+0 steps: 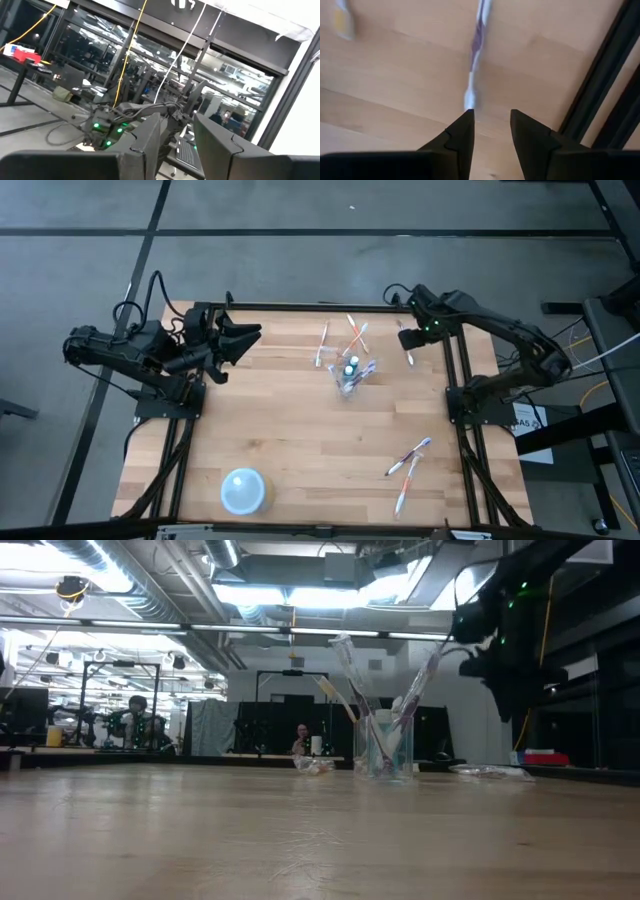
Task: Pick & Place toothbrushing station
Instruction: Put the purple toothbrush into the transparent organizer
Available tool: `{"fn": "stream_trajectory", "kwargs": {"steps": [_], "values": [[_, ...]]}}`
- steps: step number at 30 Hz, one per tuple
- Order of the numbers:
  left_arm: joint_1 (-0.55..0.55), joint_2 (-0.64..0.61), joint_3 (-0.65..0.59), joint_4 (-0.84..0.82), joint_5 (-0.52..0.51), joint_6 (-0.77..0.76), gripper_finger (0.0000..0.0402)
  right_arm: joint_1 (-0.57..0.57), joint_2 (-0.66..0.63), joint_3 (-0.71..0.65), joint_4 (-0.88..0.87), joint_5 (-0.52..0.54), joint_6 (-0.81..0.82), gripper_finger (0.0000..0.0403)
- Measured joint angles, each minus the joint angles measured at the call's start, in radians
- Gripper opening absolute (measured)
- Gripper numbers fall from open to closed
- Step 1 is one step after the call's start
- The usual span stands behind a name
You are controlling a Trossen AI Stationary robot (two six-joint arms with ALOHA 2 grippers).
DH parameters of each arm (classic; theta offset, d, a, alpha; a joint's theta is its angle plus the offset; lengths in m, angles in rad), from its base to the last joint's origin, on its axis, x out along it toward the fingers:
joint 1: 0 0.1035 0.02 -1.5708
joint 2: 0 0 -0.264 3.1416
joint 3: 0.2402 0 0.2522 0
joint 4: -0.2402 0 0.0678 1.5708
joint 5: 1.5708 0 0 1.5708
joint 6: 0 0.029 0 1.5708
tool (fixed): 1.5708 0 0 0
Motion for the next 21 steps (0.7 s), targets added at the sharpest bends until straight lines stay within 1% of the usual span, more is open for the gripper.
{"fn": "stream_trajectory", "kwargs": {"steps": [4,12,21], "values": [[0.000,0.000,0.000,0.000,0.000,0.000,0.0113,-0.007,0.080,-0.001,0.016,0.000,-0.030,0.0128],[0.000,0.000,0.000,0.000,0.000,-0.016,0.0113,-0.014,0.225,-0.001,0.113,-0.003,-0.051,0.0128],[0.000,0.000,0.000,0.014,0.000,-0.019,0.0113,-0.021,0.347,-0.001,0.177,-0.072,-0.057,0.0124]]}}
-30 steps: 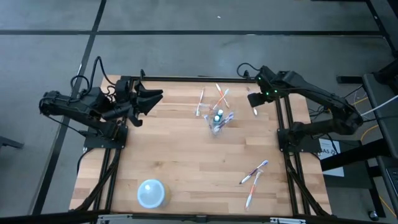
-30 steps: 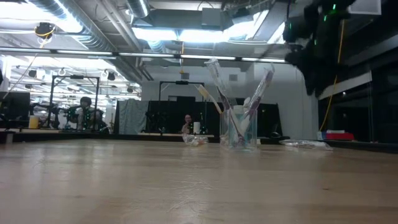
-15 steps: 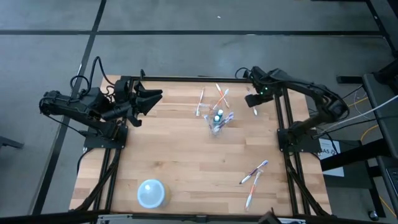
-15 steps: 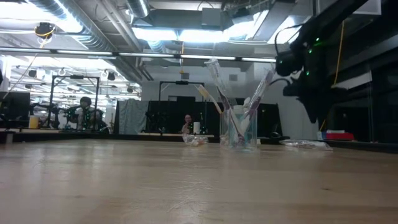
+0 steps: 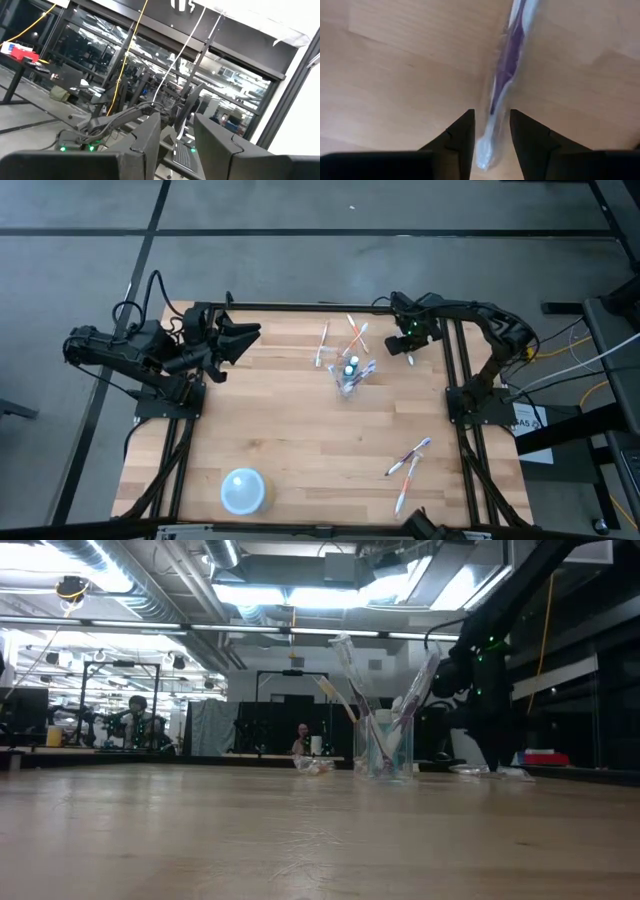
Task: Pick & Place toothbrushing station
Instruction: Put the purple toothbrush into the transparent organizer
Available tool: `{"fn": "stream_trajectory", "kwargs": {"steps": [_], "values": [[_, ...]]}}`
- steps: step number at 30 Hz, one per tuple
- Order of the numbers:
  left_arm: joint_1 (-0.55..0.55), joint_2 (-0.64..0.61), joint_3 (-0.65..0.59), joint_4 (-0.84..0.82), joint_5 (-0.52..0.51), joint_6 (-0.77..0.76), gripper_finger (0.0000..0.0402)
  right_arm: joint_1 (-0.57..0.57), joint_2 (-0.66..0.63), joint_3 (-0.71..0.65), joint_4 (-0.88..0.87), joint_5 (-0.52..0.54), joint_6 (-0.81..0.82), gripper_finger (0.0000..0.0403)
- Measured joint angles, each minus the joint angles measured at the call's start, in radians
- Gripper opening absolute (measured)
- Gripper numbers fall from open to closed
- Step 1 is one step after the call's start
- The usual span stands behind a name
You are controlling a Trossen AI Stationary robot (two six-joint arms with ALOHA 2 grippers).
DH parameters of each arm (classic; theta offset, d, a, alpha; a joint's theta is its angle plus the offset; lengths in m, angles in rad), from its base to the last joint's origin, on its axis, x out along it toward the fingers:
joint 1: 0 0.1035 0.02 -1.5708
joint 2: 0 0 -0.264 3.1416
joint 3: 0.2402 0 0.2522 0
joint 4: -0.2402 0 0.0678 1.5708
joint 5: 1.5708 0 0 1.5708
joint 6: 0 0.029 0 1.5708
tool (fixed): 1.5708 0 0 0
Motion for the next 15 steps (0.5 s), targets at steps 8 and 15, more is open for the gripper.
{"fn": "stream_trajectory", "kwargs": {"steps": [8,15], "values": [[0.000,0.000,0.000,0.000,0.000,0.007,0.0113,0.004,-0.030,0.000,0.007,-0.067,-0.044,0.0010],[0.000,0.000,0.000,-0.002,-0.019,0.018,0.0113,0.050,-0.220,-0.001,-0.033,-0.125,0.011,0.0003]]}}
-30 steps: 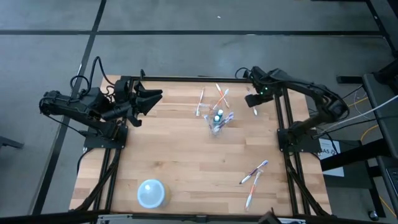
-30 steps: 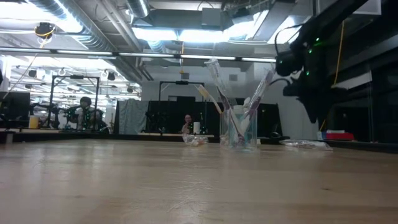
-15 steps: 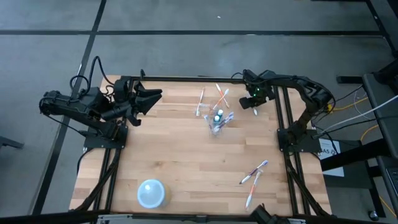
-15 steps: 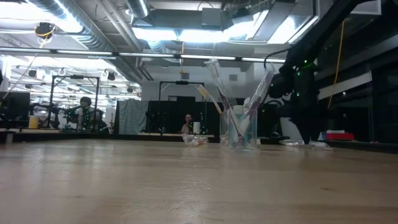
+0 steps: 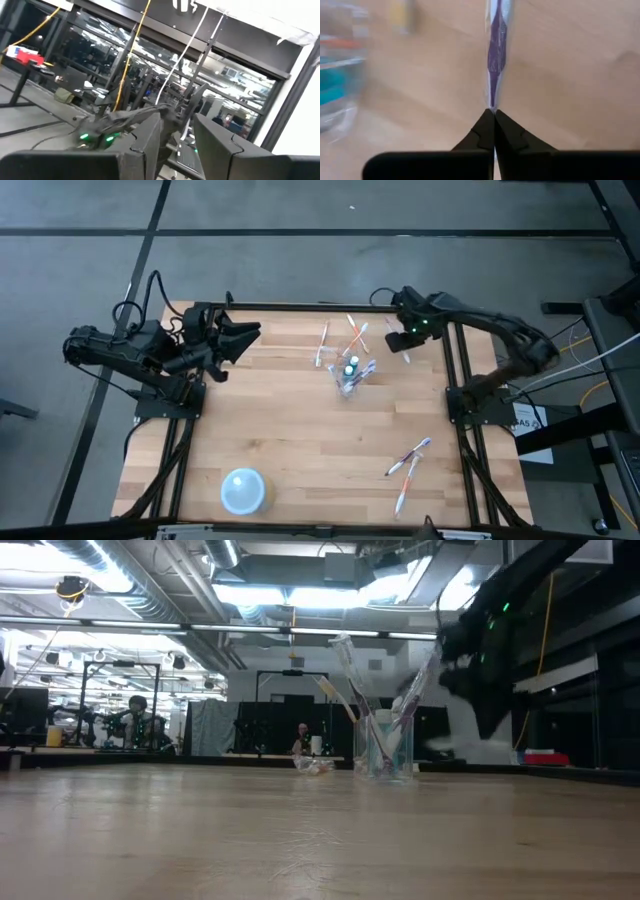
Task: Pick & Place toothbrushing station
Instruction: Put the purple toothbrush into the transparent organizer
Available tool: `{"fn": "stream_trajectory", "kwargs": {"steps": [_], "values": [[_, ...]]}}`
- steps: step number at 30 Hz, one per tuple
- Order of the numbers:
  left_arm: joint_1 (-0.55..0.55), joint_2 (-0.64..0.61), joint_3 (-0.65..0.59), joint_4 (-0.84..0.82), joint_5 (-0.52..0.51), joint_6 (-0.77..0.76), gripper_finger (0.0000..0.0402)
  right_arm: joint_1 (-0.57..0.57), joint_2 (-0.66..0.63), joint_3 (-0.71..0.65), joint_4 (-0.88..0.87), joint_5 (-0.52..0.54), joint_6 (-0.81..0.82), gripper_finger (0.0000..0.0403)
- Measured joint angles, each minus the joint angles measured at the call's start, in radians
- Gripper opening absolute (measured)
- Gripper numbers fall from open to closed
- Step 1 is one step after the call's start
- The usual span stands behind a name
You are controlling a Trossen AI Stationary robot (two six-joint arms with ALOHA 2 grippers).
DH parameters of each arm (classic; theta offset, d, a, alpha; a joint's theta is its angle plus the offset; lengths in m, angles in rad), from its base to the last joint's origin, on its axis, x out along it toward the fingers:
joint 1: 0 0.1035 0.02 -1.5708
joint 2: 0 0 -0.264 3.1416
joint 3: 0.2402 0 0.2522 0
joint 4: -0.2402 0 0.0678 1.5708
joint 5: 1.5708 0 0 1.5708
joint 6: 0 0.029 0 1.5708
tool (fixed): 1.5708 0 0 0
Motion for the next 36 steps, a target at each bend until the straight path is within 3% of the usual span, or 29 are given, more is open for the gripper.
{"fn": "stream_trajectory", "kwargs": {"steps": [4,10,13,15,20,24,31,36], "values": [[0.000,0.000,0.000,-0.054,-0.035,-0.005,0.0113,0.053,-0.222,0.000,-0.020,-0.053,0.113,0.0002],[0.021,0.005,0.000,-0.195,-0.079,-0.135,0.0114,0.154,-0.543,0.000,0.142,-0.269,0.414,0.0001],[0.062,0.017,0.000,-0.249,-0.017,-0.206,0.0120,0.252,-0.650,0.001,0.309,-0.290,0.599,0.0001],[0.077,0.031,0.000,-0.252,0.031,-0.175,0.0126,0.309,-0.690,0.001,0.409,-0.288,0.696,0.0001],[0.059,0.092,0.041,-0.272,0.066,0.104,0.0142,0.436,-0.693,0.001,0.617,-0.266,0.891,0.0001],[0.019,0.154,0.131,-0.316,-0.067,0.343,0.0146,0.516,-0.641,0.000,0.736,-0.235,1.009,0.0000],[-0.031,0.295,0.310,-0.456,-0.363,0.791,0.0146,0.624,-0.502,0.001,1.221,-0.169,1.186,0.0000],[-0.031,0.391,0.412,-0.453,-0.330,0.895,0.0146,0.694,-0.409,0.001,1.299,-0.135,1.227,0.0000]]}}
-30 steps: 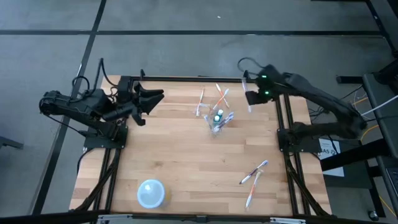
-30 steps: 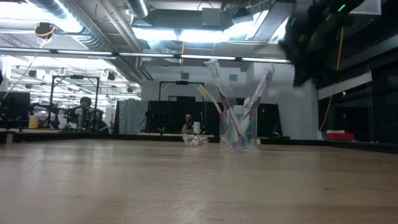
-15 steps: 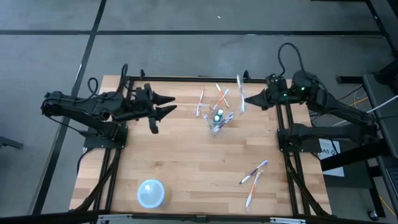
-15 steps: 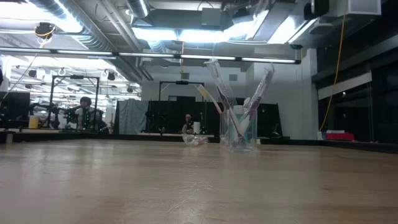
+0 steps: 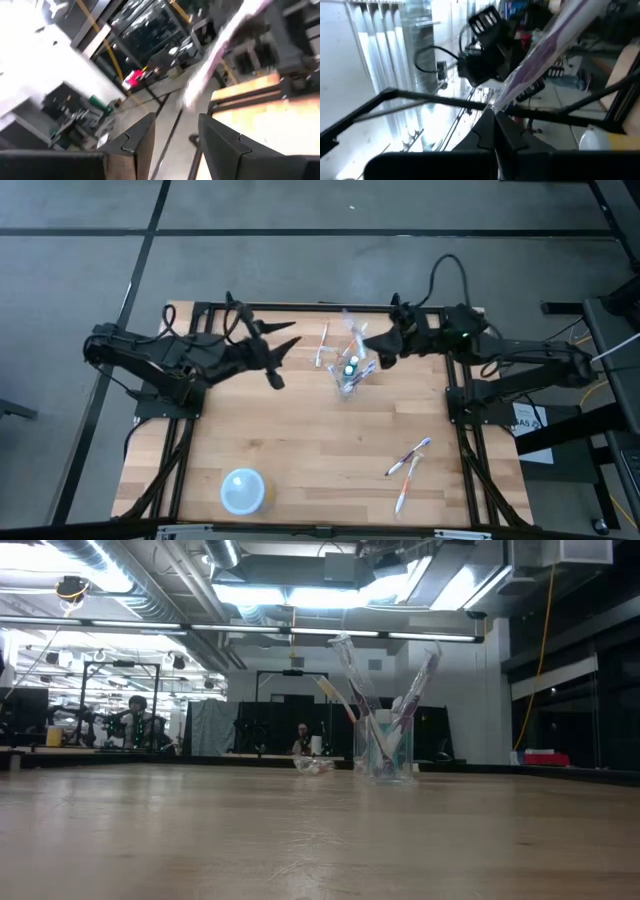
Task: Pick & Place toothbrushing station
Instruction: Put the purple toothbrush into the transparent organizer
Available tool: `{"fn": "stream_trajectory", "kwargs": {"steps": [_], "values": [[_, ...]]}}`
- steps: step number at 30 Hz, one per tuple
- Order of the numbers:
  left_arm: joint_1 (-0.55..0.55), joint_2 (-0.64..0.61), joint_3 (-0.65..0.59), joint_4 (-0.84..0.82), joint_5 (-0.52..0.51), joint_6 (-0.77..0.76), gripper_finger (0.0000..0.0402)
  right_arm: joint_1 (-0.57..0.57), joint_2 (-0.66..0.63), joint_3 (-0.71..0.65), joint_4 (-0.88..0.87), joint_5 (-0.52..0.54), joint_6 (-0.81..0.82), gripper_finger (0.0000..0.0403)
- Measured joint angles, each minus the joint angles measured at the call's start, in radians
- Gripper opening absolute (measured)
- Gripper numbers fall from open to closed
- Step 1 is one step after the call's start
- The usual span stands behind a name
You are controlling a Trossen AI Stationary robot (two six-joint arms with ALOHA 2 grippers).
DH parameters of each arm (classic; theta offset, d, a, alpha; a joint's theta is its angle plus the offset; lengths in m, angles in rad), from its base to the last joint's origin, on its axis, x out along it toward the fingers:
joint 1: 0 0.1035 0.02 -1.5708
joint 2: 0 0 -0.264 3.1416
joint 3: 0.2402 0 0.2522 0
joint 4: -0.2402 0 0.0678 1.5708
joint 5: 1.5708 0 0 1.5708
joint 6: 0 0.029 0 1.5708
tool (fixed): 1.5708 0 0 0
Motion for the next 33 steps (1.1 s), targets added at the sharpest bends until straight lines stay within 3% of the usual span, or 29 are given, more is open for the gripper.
{"fn": "stream_trajectory", "kwargs": {"steps": [7,14,33], "values": [[0.000,0.122,0.101,-0.004,0.116,0.056,0.0146,0.056,0.114,0.000,0.259,0.051,0.028,0.0000],[0.000,0.198,0.163,0.023,0.153,0.074,0.0146,0.104,0.164,0.000,0.315,0.077,0.028,0.0000],[0.015,0.214,0.167,0.098,0.272,0.058,0.0146,0.145,0.184,0.000,0.336,0.131,0.006,0.0000]]}}
